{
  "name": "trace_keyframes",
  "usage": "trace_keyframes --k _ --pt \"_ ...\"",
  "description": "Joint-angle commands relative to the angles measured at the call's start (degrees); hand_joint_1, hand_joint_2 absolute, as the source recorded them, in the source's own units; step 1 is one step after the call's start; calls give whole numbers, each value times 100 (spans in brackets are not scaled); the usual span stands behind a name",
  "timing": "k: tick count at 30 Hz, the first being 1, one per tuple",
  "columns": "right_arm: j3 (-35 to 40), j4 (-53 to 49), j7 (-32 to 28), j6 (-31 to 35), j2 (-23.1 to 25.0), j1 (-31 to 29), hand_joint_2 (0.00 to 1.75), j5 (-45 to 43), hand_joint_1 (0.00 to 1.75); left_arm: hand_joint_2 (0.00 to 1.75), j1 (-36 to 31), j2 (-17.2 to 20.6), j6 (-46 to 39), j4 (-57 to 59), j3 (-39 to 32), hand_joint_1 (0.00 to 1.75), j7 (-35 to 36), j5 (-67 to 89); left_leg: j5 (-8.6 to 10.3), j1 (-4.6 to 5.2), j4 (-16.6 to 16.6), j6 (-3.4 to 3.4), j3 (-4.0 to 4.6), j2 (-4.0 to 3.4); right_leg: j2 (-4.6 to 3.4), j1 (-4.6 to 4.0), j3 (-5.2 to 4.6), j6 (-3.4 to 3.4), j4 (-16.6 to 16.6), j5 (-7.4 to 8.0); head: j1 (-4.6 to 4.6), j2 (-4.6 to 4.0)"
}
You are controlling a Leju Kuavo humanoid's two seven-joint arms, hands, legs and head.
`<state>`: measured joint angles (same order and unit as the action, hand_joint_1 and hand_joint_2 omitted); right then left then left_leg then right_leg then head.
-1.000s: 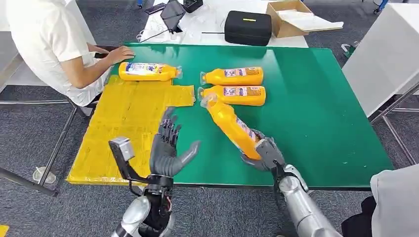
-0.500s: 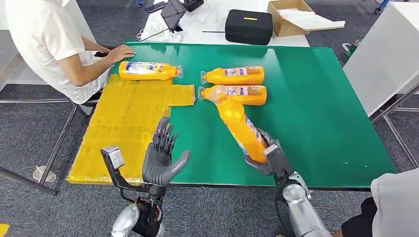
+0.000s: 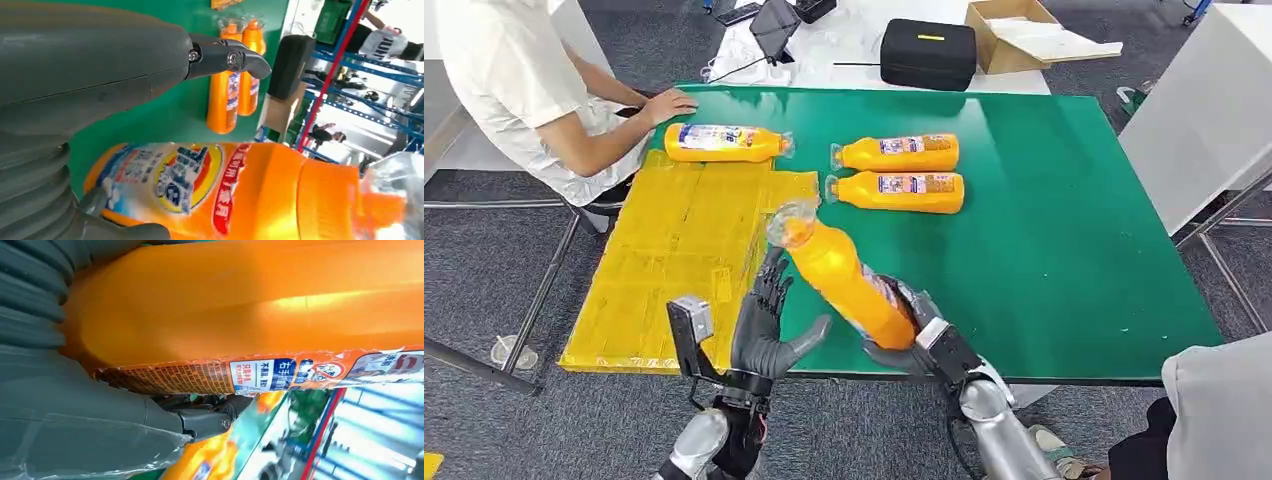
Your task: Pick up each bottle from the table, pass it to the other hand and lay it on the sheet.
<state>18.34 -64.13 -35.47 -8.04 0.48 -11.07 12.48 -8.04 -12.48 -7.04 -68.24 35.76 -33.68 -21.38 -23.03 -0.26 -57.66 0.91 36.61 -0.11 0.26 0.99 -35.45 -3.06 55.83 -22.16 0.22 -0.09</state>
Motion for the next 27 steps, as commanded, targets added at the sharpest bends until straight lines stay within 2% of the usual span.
trace_keyframes --k 1,5,14,15,16,17,18,19,20,21,22,27 --pt "396 302 -1 -104 11 -380 175 -30 175 175 -398 24 239 475 79 0 -47 6 -14 -6 -2 -5 -28 -12 -14 -7 25 16 0 -9 0 0" --pt "606 741 -127 -166 63 -660 175 36 175 175 -588 -24 702 608 -9 0 -55 -165 -13 -7 -6 -6 -23 -15 -18 -8 20 15 4 -6 -2 0" --pt "880 1215 -312 -277 73 -842 175 164 175 175 -542 64 2017 510 -30 0 166 -688 -10 -6 0 -5 -23 -9 -11 -7 22 12 -3 -6 0 0" --pt "876 1242 -325 -269 80 -861 175 169 175 175 -555 94 2092 537 26 54 202 -617 -6 -4 2 -4 -17 -11 -12 -5 14 9 -4 -3 -2 0" --pt "874 1246 -333 -269 83 -867 175 169 175 175 -557 116 2111 538 67 86 133 -509 -13 -6 -1 -5 -30 -14 -16 -7 26 14 -2 -8 0 0" --pt "874 1246 -333 -269 83 -867 175 169 175 175 -557 116 2111 538 67 96 133 -509 -7 -4 2 -5 -20 -11 -13 -5 17 11 -3 -4 0 0" --pt "873 1224 -352 -274 91 -874 175 168 175 175 -567 133 2150 586 121 93 96 -390 -13 -6 0 -6 -30 -12 -14 -7 28 15 -1 -9 0 0" --pt "862 1193 -353 -265 96 -865 175 167 175 175 -585 124 2105 653 158 106 119 -269 -18 -10 -4 -8 -39 -14 -17 -11 37 19 1 -12 0 0" --pt "862 1193 -353 -265 96 -865 175 167 175 175 -585 124 2105 653 158 150 119 -269 -12 -7 0 -7 -30 -10 -13 -9 28 16 -2 -8 0 0" --pt "864 1171 -351 -273 92 -862 175 170 175 175 -607 140 2105 663 226 169 43 -110 -8 -6 1 -6 -22 -8 -10 -7 21 13 -3 -5 -2 0" --pt "863 1160 -348 -277 93 -860 175 173 175 175 -615 130 2081 699 229 175 32 -63 -12 -7 -2 -7 -29 -9 -12 -8 27 16 0 -9 0 0" --pt "823 1081 -338 -248 108 -797 175 173 175 175 -673 64 1778 895 212 175 89 256 -13 -7 -4 -6 -28 -8 -11 -9 27 15 1 -9 0 0"
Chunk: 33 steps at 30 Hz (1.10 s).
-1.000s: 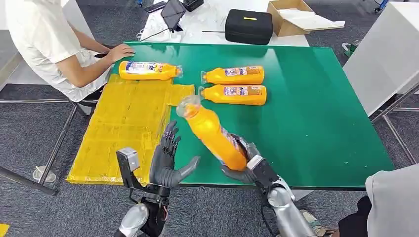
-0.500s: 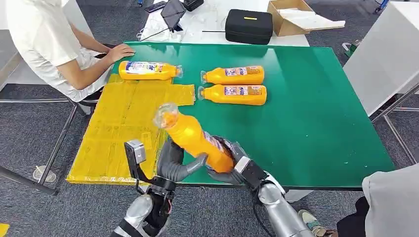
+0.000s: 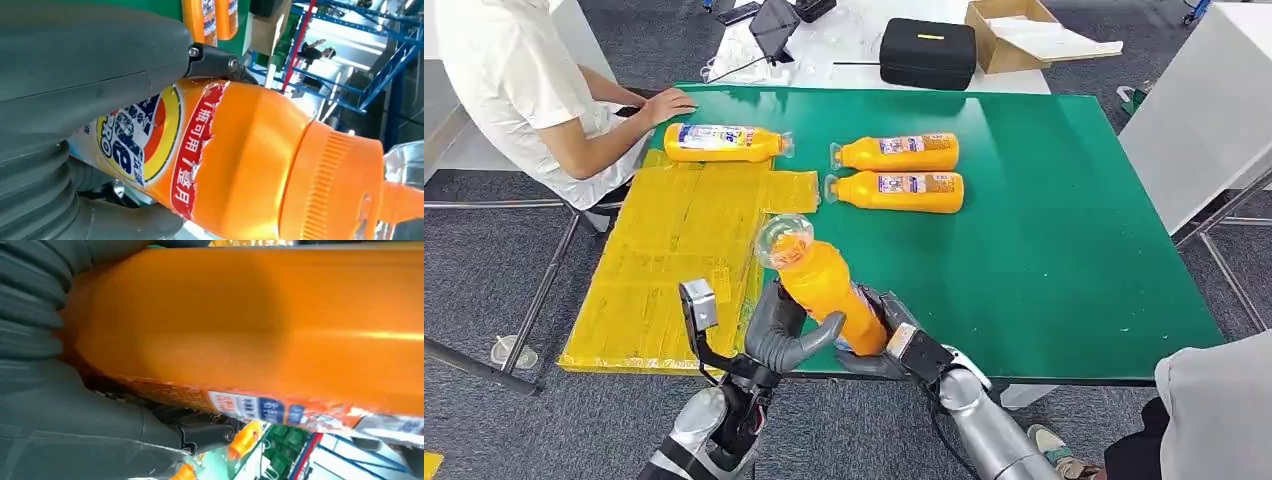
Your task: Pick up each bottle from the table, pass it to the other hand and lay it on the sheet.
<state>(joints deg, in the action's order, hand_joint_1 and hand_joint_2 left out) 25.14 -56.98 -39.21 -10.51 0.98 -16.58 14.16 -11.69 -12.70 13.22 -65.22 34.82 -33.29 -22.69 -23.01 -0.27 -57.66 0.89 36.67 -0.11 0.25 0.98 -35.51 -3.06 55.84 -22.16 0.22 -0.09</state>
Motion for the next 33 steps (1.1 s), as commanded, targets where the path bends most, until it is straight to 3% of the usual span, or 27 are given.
trace_keyframes --k 1,5,8,10,11,13,21,22,33 --pt "140 306 44 15 57 -206 175 13 175 175 -326 58 -460 687 301 175 200 496 -9 -4 1 -3 -24 -7 -9 -4 22 11 -3 -5 0 0" --pt "138 160 65 25 44 -108 175 26 175 175 -398 -1 -784 974 266 175 303 734 -4 -2 4 -2 -18 0 -1 -2 18 8 -5 -4 2 0" --pt "134 108 74 35 46 -77 175 27 162 175 -425 -20 -811 1064 246 175 317 737 -7 -2 1 -2 -21 -1 -2 -3 21 9 -3 -6 0 0" --pt "116 122 138 101 54 -38 175 58 134 175 -429 -60 -895 1108 172 175 364 738 -7 -1 2 -2 -18 -6 -7 -2 16 8 -3 -4 0 0" --pt "111 135 136 100 47 -34 175 54 134 175 -435 -59 -902 1099 165 175 368 740 -14 -5 0 -4 -31 -9 -11 -6 30 14 -2 -9 0 0" --pt "96 162 160 261 55 -25 175 124 0 175 -420 -68 -1100 1050 111 175 387 794 -9 -4 1 -4 -21 -4 -6 -5 22 11 -3 -6 2 0" --pt "-83 -193 116 1560 147 298 175 682 0 175 -296 -3 -1883 430 -314 175 343 957 -13 -6 -4 -4 -22 -6 -7 -7 18 13 1 -10 0 0" --pt "-189 -408 104 2454 204 435 175 1127 0 175 -181 22 -2099 150 -463 175 299 957 -20 -8 -8 -6 -31 -11 -14 -9 26 17 4 -14 -2 0" --pt "-327 -1193 -17 3504 155 845 175 1239 0 175 101 103 -2482 -540 -893 175 86 882 -15 -6 -5 -5 -19 -5 -6 -7 17 15 4 -12 0 0"
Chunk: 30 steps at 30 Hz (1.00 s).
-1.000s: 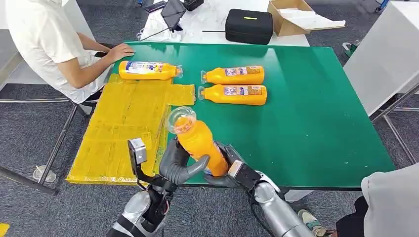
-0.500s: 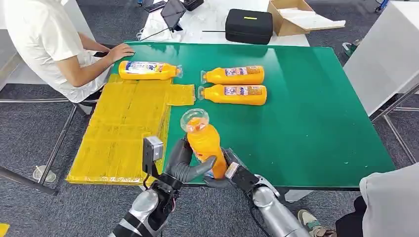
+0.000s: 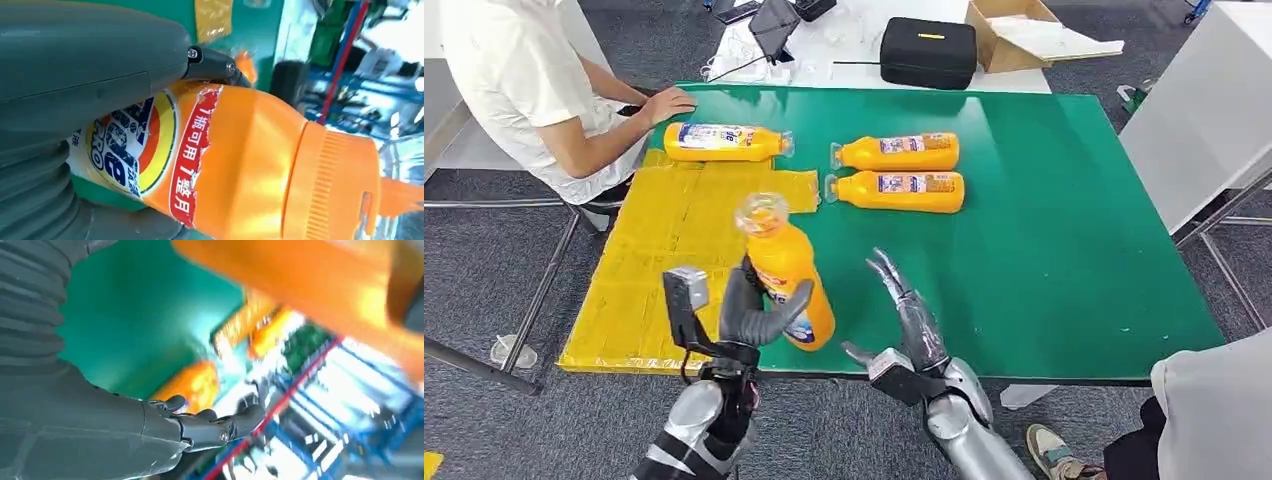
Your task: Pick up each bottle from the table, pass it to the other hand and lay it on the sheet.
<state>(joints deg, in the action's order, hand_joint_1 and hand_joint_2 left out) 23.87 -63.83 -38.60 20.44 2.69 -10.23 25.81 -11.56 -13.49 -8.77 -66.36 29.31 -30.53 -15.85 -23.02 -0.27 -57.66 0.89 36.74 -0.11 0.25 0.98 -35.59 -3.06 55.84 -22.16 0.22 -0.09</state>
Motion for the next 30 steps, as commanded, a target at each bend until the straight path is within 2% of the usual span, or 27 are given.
trace_keyframes --k 1,4,5,7,11,12,14,20,25,27,28,30 --pt "-200 -509 -78 409 -15 210 175 74 0 175 88 182 -283 -426 -341 175 -190 198 -5 -2 0 -2 -12 -2 -3 -3 11 9 0 -4 0 0" --pt "-269 -602 -125 464 10 283 175 -63 0 175 37 312 -527 -298 -188 175 -150 696 -22 -10 -9 -6 -40 -7 -10 -12 40 19 4 -17 0 0" --pt "-265 -601 -129 439 -12 308 175 -65 0 175 -75 383 -1033 -67 -74 175 -94 1328 -13 -4 -2 -5 -30 -3 -5 -5 28 15 2 -12 0 0" --pt "-267 -558 -139 374 -11 327 175 -79 0 175 -166 379 -1159 160 -99 175 -121 1565 -12 -7 1 -5 -33 1 -1 -8 35 15 -4 -11 0 0" --pt "-162 -459 -140 216 57 210 175 13 0 175 -651 538 -2473 964 86 173 225 3575 -7 -4 3 -5 -29 6 4 -5 29 13 -3 -9 2 0" --pt "-154 -417 -140 209 78 175 175 23 0 175 -713 520 -2422 1088 26 173 205 3579 -9 -7 1 -6 -34 9 6 -8 36 16 -2 -11 2 0" --pt "-126 -285 -140 139 125 48 175 76 0 175 -1068 598 -2928 1788 161 157 834 5092 -3 -4 5 -5 -28 -1 -3 -5 25 13 -4 -3 0 0" --pt "-111 -207 -140 163 148 -41 175 225 0 175 -1480 670 -2486 2587 284 152 1382 6003 -5 -8 1 -6 -37 -6 -10 -9 36 17 -3 -5 0 0" --pt "-114 -204 -140 162 146 -44 175 225 0 175 -1496 680 -2477 2591 271 152 1380 5997 -1 -5 0 -4 -19 -8 -9 -5 17 10 -1 -2 0 0" --pt "-114 -204 -140 162 146 -44 175 225 0 175 -1496 680 -2477 2591 271 152 1380 5997 -10 -8 -3 -5 -37 -9 -12 -9 35 16 1 -10 2 0" --pt "-114 -204 -140 162 146 -44 175 225 0 175 -1496 680 -2477 2591 271 157 1380 5997 -12 -10 -4 -7 -41 -8 -12 -11 40 18 1 -12 0 0" --pt "-144 -108 -140 102 184 -106 175 224 0 175 -1728 687 -1884 2976 369 157 1660 6302 1 -7 0 -4 -16 -2 -4 -7 17 11 -1 -2 0 0"
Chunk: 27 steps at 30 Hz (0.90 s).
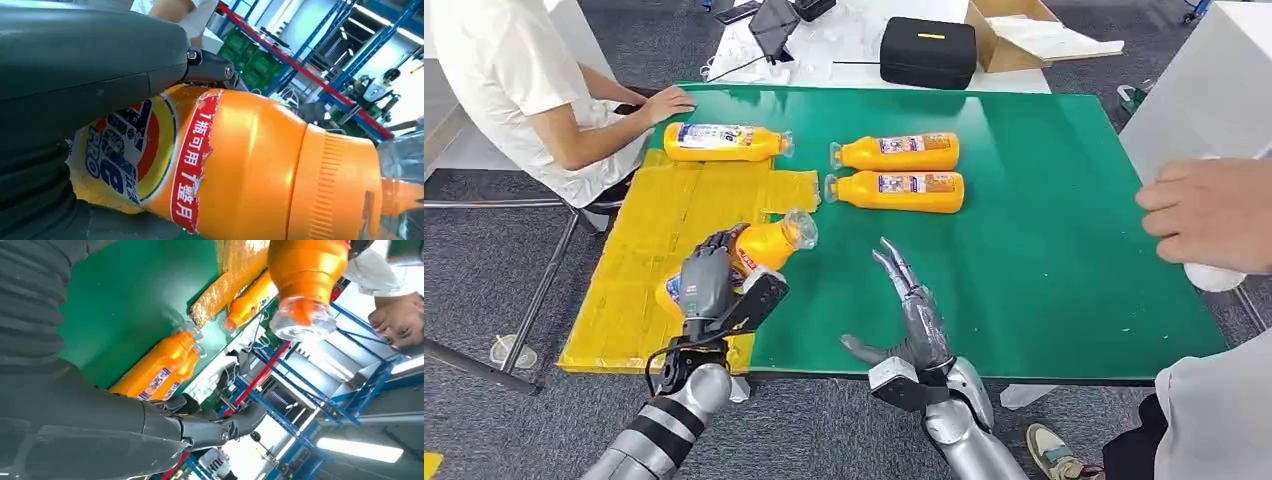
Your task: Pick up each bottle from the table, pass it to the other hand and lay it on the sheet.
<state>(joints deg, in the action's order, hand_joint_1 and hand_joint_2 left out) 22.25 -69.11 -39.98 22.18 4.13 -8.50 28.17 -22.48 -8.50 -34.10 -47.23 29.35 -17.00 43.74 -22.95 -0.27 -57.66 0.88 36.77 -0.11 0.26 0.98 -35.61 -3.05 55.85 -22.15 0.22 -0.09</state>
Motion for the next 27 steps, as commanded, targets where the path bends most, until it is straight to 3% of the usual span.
trace_keyframes --k 1,5,13,16,17,18,21,25,27 --pt "10 463 -2 -131 48 -311 175 -9 0 175 -737 167 836 1241 314 155 329 450 -12 -8 -4 -5 -30 -4 -6 -9 29 15 1 -9 0 0" --pt "8 608 -2 -225 54 -357 175 14 0 175 -1014 107 1532 1852 261 152 311 444 -7 -8 -4 -4 -22 -5 -7 -9 22 12 -1 -3 2 0" --pt "17 659 -2 -237 74 -373 175 30 0 175 -1125 98 1749 2138 189 150 368 476 -4 -6 0 -1 -17 -9 -11 -7 16 8 -2 -1 0 0" --pt "28 686 -2 -248 82 -385 175 35 0 175 -1182 82 1917 2245 117 138 466 436 -11 -8 -3 -3 -31 -8 -11 -9 29 13 1 -7 2 0" --pt "64 711 -2 -250 82 -412 175 31 0 175 -1246 72 2107 2350 26 126 496 365 -8 -6 -1 -2 -27 -9 -11 -7 24 12 1 -5 0 0" --pt "99 735 -2 -223 83 -436 175 10 0 175 -1269 51 2308 2406 -154 79 391 159 -12 -8 -4 -4 -33 -12 -15 -9 30 15 3 -7 0 0" --pt "292 811 -2 -148 34 -534 175 -137 0 175 -1341 106 2863 2550 -267 21 123 -61 -5 -6 -2 -2 -22 -18 -21 -7 16 11 1 1 0 0" --pt "372 854 -2 -143 14 -596 175 -238 0 175 -1455 191 3052 2717 -39 2 356 222 -1 -5 4 -3 -41 -17 -20 -6 36 12 -3 3 -2 0" --pt "392 870 -2 -131 13 -603 175 -242 0 175 -1472 212 3088 2743 -3 0 389 269 4 -6 1 -7 -35 -16 -18 -7 31 11 -1 4 0 0"
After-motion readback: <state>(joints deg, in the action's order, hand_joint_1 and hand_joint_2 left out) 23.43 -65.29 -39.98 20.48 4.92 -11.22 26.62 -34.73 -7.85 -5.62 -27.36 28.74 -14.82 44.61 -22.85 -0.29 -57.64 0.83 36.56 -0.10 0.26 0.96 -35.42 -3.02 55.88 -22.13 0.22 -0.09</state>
